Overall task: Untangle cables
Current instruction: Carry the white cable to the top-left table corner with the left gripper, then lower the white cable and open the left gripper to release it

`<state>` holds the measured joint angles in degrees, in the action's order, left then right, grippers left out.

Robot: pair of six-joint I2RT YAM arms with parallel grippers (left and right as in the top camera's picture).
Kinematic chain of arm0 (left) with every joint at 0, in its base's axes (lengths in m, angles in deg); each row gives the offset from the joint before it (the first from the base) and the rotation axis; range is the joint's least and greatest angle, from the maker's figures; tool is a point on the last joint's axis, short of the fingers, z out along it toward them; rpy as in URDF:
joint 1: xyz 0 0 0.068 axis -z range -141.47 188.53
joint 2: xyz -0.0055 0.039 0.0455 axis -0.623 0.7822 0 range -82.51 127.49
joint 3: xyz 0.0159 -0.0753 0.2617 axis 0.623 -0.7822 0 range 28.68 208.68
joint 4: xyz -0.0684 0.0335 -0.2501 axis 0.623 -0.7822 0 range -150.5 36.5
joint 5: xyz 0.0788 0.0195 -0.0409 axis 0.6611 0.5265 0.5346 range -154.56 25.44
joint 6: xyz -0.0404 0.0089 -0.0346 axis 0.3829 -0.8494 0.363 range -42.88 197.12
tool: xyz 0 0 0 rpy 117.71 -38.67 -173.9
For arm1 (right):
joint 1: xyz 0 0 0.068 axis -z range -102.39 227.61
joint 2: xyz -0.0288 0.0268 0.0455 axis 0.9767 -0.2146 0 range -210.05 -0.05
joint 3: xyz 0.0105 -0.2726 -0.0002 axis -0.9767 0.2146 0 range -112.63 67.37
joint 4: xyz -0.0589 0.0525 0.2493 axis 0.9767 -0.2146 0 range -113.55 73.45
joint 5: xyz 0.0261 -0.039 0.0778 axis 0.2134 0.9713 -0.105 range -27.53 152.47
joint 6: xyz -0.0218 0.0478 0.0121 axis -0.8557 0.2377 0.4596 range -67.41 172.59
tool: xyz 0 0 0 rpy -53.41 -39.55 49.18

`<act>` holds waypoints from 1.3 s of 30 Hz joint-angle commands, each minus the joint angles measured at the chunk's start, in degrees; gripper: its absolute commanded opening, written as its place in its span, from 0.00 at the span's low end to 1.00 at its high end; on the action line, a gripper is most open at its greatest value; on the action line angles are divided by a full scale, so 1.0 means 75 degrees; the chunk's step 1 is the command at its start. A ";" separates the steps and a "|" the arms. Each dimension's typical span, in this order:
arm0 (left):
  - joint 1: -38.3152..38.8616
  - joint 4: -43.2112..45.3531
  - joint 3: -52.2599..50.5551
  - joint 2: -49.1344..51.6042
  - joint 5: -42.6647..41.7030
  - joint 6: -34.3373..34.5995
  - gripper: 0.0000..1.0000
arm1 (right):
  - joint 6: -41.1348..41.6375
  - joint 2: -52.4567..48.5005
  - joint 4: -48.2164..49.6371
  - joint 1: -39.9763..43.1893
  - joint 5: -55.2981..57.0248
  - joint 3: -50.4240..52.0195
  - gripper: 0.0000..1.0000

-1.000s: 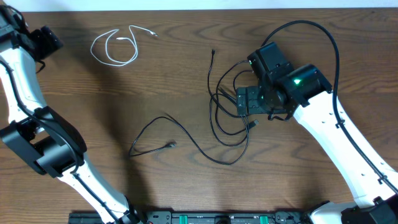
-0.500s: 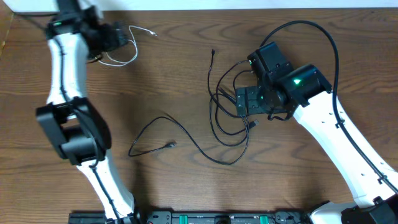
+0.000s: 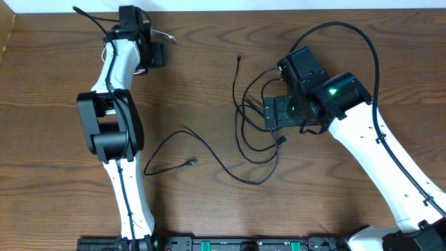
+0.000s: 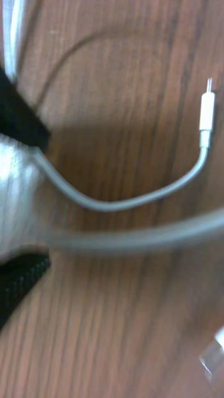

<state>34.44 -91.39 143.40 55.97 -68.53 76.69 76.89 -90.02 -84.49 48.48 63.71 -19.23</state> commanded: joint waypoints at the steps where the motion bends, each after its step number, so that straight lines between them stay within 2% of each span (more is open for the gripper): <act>1: -0.0087 0.0213 -0.0041 0.0117 0.0924 -0.0291 0.26 | -0.0111 -0.0026 -0.0009 -0.0029 0.0009 0.0023 0.99; 3: -0.0163 0.0431 -0.0035 0.0111 0.1110 -0.0323 0.10 | -0.0111 -0.0026 -0.0015 -0.0032 0.0009 0.0023 0.99; 4: -0.0204 0.0536 -0.0020 0.0090 0.1303 -0.0347 0.08 | -0.0108 -0.0026 -0.0026 -0.0032 0.0009 0.0026 0.99; 5: -0.0323 0.0699 0.0076 0.0064 0.2034 -0.0399 0.08 | -0.0108 -0.0026 -0.0067 -0.0032 0.0006 0.0029 0.99; 10: -0.0743 0.0953 0.0743 0.0026 0.4211 -0.1349 0.07 | -0.0108 -0.0026 -0.0259 -0.0032 0.0009 0.0029 0.99; 14: -0.1180 0.1160 0.1428 -0.0256 0.4587 -0.1166 0.08 | -0.0105 -0.0026 -0.0291 -0.0032 0.0003 0.0055 0.99; 15: -0.1291 0.1259 0.1556 -0.0358 0.4587 -0.1163 0.12 | -0.0105 -0.0026 -0.0291 -0.0032 -0.0029 0.0070 0.99; 16: -0.1370 0.1314 0.1606 -0.0440 0.4572 -0.1107 0.28 | -0.0102 -0.0026 -0.0289 -0.0032 -0.0055 0.0085 0.99; 17: -0.1463 0.1309 0.1609 -0.0542 0.4485 -0.0880 0.49 | -0.0105 -0.0026 -0.0286 -0.0032 -0.0082 0.0105 0.99; 18: -0.1647 0.1067 0.1609 -0.0632 0.3978 -0.0516 0.93 | -0.0102 -0.0026 -0.0286 -0.0032 -0.0111 0.0140 0.99; 19: -0.1728 0.0822 0.1606 -0.0638 0.3518 -0.0414 0.98 | -0.0102 -0.0026 -0.0283 -0.0032 -0.0111 0.0160 0.99; 24: -0.1982 -0.0248 0.1198 -0.0632 0.0050 -0.0297 0.98 | -0.0105 -0.0026 -0.0274 -0.0032 -0.0210 0.0178 0.99; 27: -0.1958 -0.0527 0.0764 -0.0629 -0.1373 -0.0297 0.97 | -0.0108 -0.0026 -0.0224 -0.0032 -0.0364 0.0178 0.99; 28: -0.1912 -0.0554 0.0571 -0.0629 -0.1635 -0.0300 0.91 | -0.0108 -0.0026 -0.0224 -0.0032 -0.0393 0.0178 0.99; 31: -0.1725 -0.0577 0.0061 -0.0629 -0.1437 -0.0303 0.89 | -0.0114 -0.0026 -0.0230 -0.0032 -0.0393 0.0178 0.99; 36: -0.1402 -0.0621 -0.0641 -0.0629 -0.0181 -0.0315 0.89 | -0.0230 -0.0026 -0.0227 -0.0032 -0.0396 0.0178 0.99; 39: -0.1276 -0.0612 -0.0968 -0.0629 0.0169 -0.0472 0.90 | -0.0315 -0.0026 -0.0221 -0.0032 -0.0388 0.0178 0.99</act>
<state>24.36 -95.74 138.02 50.83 -71.35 74.09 76.05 -90.02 -86.16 48.48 60.96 -18.23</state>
